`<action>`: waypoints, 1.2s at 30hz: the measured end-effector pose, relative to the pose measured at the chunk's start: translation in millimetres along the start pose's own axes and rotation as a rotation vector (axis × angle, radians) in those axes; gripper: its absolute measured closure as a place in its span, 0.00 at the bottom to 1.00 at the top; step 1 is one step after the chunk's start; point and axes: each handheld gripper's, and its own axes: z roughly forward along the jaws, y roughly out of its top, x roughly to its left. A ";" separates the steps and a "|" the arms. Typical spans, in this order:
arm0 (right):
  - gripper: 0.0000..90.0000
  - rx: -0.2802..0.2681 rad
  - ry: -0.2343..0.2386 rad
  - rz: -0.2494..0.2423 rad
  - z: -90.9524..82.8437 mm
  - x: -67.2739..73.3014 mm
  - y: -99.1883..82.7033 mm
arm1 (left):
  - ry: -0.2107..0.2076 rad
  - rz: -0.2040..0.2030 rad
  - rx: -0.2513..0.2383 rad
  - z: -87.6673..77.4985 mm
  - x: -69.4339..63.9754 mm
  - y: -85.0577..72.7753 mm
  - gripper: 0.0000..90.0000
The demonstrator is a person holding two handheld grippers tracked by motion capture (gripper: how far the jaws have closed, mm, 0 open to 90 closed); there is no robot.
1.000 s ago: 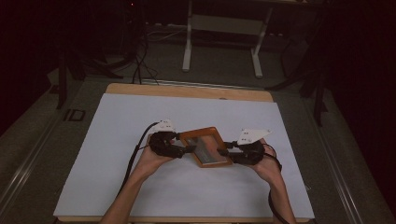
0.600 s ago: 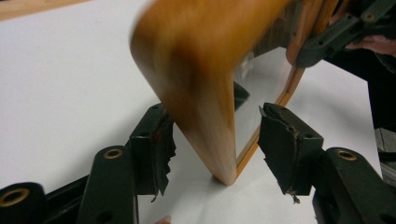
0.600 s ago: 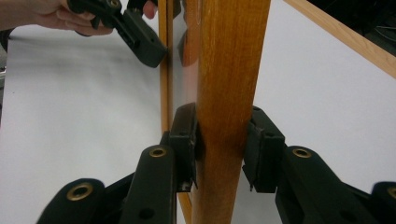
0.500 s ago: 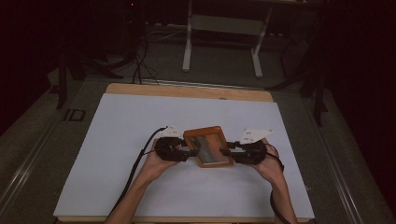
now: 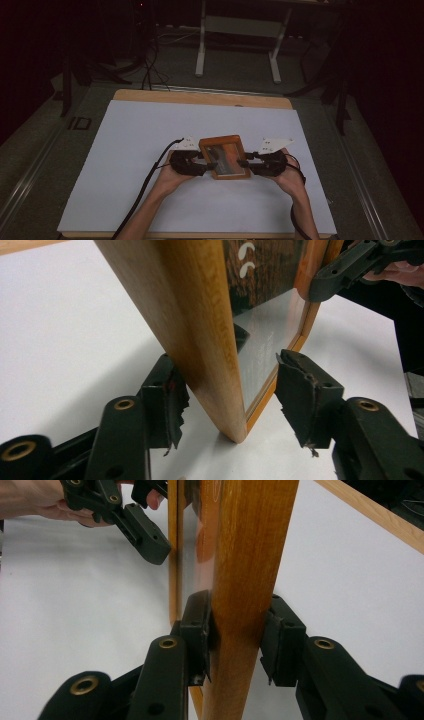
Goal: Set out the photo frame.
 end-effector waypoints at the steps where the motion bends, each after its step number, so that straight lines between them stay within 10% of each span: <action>1: 0.75 -0.002 0.000 0.002 0.1 -0.5 -0.5 | 0.001 0.001 0.002 0.1 0.1 0.0 0.51; 36: 0.73 -0.002 0.043 0.101 -2.8 -15.8 -18.5 | -0.004 -0.031 -0.010 4.6 -2.6 8.4 0.69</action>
